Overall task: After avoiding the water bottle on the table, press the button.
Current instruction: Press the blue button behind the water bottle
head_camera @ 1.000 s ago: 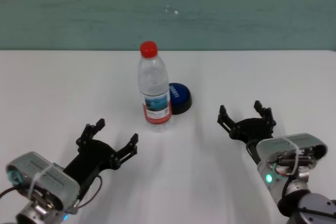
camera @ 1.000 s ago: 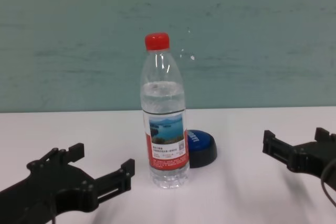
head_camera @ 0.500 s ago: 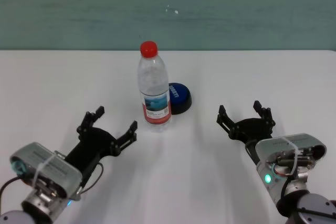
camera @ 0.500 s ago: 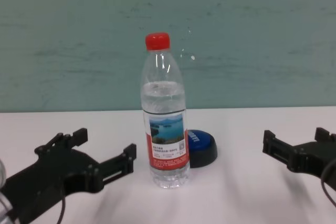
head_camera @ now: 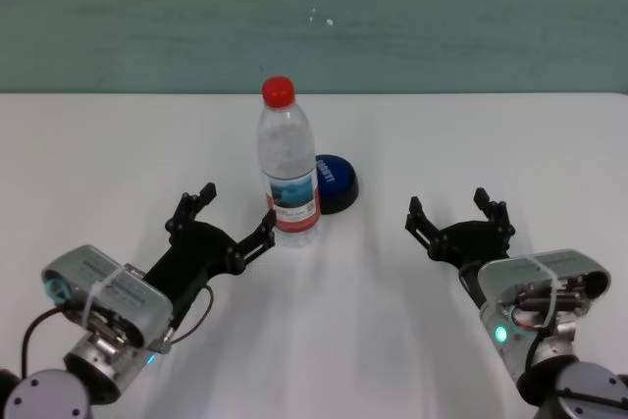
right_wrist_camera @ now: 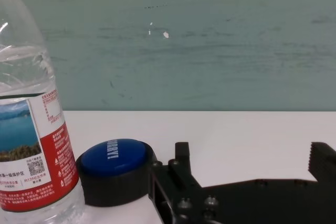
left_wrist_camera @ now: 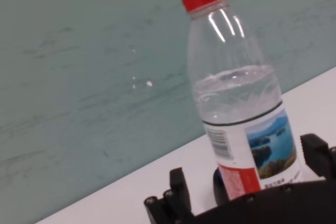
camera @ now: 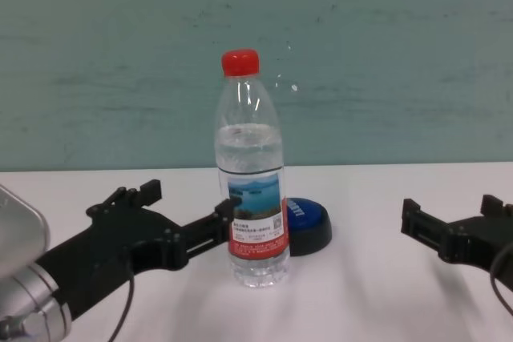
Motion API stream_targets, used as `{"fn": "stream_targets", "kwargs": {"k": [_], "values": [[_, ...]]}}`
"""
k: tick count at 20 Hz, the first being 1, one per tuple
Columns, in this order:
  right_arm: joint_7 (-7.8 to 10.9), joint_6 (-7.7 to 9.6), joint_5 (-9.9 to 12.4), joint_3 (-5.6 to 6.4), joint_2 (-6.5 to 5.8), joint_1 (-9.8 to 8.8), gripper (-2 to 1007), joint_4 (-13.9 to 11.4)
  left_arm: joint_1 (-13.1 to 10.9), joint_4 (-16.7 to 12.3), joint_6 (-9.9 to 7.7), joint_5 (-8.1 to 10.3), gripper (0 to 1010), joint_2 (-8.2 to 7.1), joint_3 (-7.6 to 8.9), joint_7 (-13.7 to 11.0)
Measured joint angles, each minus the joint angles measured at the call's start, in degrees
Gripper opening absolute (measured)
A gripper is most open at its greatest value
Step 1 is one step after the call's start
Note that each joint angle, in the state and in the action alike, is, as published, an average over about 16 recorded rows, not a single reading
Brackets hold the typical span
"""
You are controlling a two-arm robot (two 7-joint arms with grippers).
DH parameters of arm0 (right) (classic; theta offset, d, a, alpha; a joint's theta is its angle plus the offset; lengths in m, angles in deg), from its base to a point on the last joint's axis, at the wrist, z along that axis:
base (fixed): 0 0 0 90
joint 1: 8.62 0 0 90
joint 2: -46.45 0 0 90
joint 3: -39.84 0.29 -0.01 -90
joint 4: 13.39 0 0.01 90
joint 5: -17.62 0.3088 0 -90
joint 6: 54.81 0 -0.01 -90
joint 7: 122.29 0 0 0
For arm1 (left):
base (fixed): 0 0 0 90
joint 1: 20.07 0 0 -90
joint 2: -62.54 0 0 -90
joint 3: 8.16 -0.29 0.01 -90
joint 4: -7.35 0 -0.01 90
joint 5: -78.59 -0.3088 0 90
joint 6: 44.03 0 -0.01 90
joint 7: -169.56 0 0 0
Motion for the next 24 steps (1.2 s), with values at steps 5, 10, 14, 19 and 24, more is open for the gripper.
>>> {"fn": "stream_targets", "kwargs": {"k": [5,10,14,19,24], "values": [[0.0,0.0,0.0,0.0,0.0,0.0,1004,0.0,0.6,0.3,-0.24,0.1,1001,0.16,-0.44,-0.27],[0.0,0.0,0.0,0.0,0.0,0.0,1004,0.0,-0.16,-0.97,-0.72,0.28,1001,-0.27,-0.59,-0.53],[0.0,0.0,0.0,0.0,0.0,0.0,1004,0.0,-2.04,-3.38,-1.14,0.49,1000,-1.05,-0.31,-0.53],[0.0,0.0,0.0,0.0,0.0,0.0,1004,0.0,-5.36,-7.33,-1.35,0.88,1000,-2.64,0.58,-0.7],[0.0,0.0,0.0,0.0,0.0,0.0,1004,0.0,-8.81,-10.35,-0.29,2.16,1000,-4.83,2.53,-1.44]]}}
